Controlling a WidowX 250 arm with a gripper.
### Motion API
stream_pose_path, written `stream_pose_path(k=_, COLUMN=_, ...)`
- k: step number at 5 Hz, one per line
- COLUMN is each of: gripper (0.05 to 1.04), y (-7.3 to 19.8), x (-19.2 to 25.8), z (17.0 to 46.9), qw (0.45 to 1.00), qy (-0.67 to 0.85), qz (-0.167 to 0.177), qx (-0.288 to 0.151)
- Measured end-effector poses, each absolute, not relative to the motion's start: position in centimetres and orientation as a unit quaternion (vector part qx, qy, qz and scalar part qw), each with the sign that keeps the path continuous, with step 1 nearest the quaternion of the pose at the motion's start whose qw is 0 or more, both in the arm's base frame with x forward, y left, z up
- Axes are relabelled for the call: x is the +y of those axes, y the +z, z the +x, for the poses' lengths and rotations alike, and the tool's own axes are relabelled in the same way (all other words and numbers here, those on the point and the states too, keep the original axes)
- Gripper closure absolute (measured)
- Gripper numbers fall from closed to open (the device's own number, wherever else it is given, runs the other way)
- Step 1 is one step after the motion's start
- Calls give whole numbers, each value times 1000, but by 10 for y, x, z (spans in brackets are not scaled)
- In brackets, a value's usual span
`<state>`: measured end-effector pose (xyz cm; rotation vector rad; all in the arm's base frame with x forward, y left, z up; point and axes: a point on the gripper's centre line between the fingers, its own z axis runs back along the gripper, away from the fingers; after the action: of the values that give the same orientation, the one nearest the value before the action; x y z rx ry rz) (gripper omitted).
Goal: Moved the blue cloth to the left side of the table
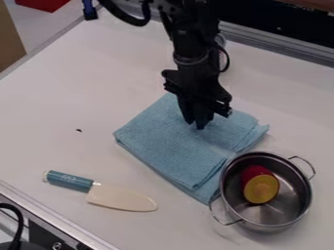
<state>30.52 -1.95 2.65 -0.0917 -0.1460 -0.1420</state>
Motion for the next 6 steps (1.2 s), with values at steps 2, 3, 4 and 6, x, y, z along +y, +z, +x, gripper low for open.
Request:
stream_pose_path(k=2, gripper=1031, y=14, x=-16, z=302, qw=995, qy=-64, qz=-51, qx=-61)
stream_pose_path(k=3, gripper=1031, y=11, x=-7, z=303, qw=995, qy=-62, qz=-35, qx=-71)
stream_pose_path(k=4, gripper=1031, y=9, x=1, z=302, qw=995, qy=-54, qz=-31, qx=-74)
stream_pose_path(k=6, gripper=1031, y=12, x=40, z=297, qw=997, qy=-32, qz=-10, qx=-73)
